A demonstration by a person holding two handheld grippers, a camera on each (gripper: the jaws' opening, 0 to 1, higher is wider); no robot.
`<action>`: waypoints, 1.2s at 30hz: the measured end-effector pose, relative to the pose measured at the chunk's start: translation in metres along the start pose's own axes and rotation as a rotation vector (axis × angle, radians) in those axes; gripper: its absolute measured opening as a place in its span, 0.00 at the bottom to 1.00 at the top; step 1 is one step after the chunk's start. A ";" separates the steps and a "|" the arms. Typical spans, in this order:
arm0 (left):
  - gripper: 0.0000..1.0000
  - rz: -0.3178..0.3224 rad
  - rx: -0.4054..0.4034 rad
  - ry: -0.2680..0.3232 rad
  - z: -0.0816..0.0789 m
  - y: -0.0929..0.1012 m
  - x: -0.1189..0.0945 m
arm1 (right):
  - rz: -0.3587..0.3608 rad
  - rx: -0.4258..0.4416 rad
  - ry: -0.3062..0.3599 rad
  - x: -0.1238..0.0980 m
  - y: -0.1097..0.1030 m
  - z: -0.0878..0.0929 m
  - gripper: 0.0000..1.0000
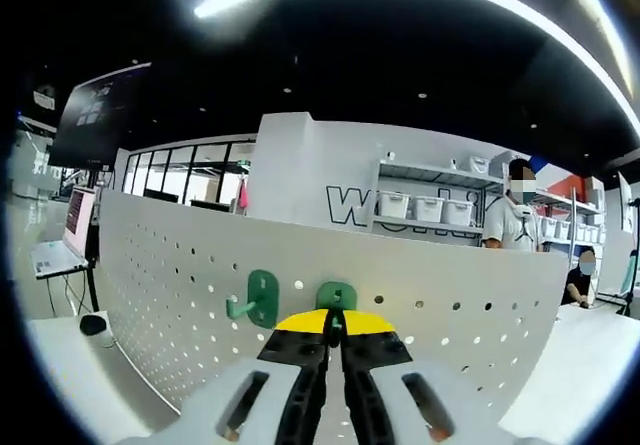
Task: Insert the hook assembly into the mounting plate slot until the hook locks in place.
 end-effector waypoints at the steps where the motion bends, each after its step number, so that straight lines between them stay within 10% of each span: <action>1: 0.50 0.000 -0.001 0.000 0.000 0.000 0.000 | 0.005 -0.014 -0.004 0.001 -0.001 0.000 0.01; 13: 0.50 -0.002 -0.003 0.005 -0.001 0.000 0.000 | 0.034 -0.105 -0.030 0.003 -0.003 0.001 0.03; 36: 0.49 -0.005 0.004 -0.006 0.001 -0.001 0.000 | 0.022 -0.018 -0.074 -0.022 -0.003 0.027 0.07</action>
Point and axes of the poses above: the point that each gripper's makers call its tool centre point, and the gripper's own axes: x roughly forward along the fingers, y roughly to its right, z roughly out of its underside, the point moved 9 cm from there along -x, roughly backward along the fingers, and after that the axes turned 15 degrees about -z, right-handed, at the moved point
